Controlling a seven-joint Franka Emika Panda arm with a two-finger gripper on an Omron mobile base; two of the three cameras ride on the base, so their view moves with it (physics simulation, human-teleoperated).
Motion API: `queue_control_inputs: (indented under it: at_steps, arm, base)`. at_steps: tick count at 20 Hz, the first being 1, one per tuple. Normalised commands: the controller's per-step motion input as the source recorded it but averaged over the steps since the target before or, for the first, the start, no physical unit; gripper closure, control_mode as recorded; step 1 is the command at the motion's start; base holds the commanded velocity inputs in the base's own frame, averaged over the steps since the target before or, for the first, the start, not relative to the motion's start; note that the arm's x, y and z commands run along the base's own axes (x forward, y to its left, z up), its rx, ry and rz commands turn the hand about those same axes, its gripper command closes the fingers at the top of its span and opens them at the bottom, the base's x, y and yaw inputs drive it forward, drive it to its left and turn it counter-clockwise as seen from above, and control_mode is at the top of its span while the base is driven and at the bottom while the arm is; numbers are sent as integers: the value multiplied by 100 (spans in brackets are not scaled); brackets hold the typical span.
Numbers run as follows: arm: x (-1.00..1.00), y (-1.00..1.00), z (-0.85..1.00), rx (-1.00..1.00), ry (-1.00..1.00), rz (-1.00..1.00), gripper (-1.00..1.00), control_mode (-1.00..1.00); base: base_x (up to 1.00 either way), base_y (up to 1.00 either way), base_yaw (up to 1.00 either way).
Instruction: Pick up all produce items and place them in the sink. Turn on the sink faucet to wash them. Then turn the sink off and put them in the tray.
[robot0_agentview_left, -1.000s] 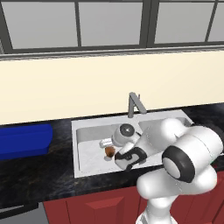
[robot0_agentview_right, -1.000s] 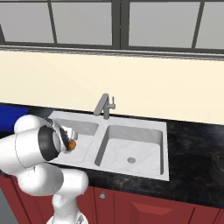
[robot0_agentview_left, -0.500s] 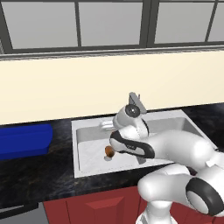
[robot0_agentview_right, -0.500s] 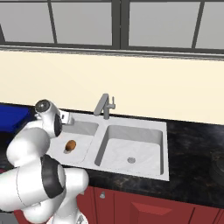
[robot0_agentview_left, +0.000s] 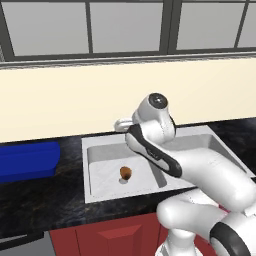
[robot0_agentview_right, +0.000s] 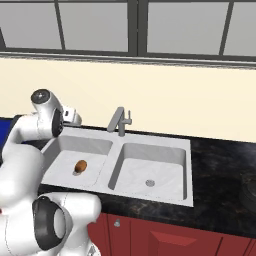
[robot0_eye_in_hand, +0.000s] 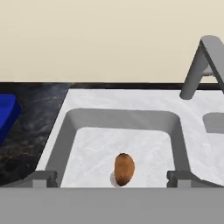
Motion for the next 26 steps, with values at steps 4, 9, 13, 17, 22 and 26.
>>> queue_control_inputs:
  at_steps: [4, 9, 13, 17, 22, 26]
  arm:
    - [-69, -36, 14, 0, -4, 2, -100, -100]
    - [-78, -37, 5, 0, -3, 2, -100, -100]
    - [-71, -43, 4, 0, -3, 3, -100, -100]
    - [-63, -49, 2, 0, -2, 4, -100, -100]
    - [-53, -56, 2, 0, -2, 5, -100, -100]
    - [-25, -59, 0, 0, -2, 4, -100, -100]
  base:
    - [0, 0, 0]
    - [0, 0, 0]
    - [0, 0, 0]
    - [0, 0, 0]
    - [0, 0, 0]
    - [0, 0, 0]
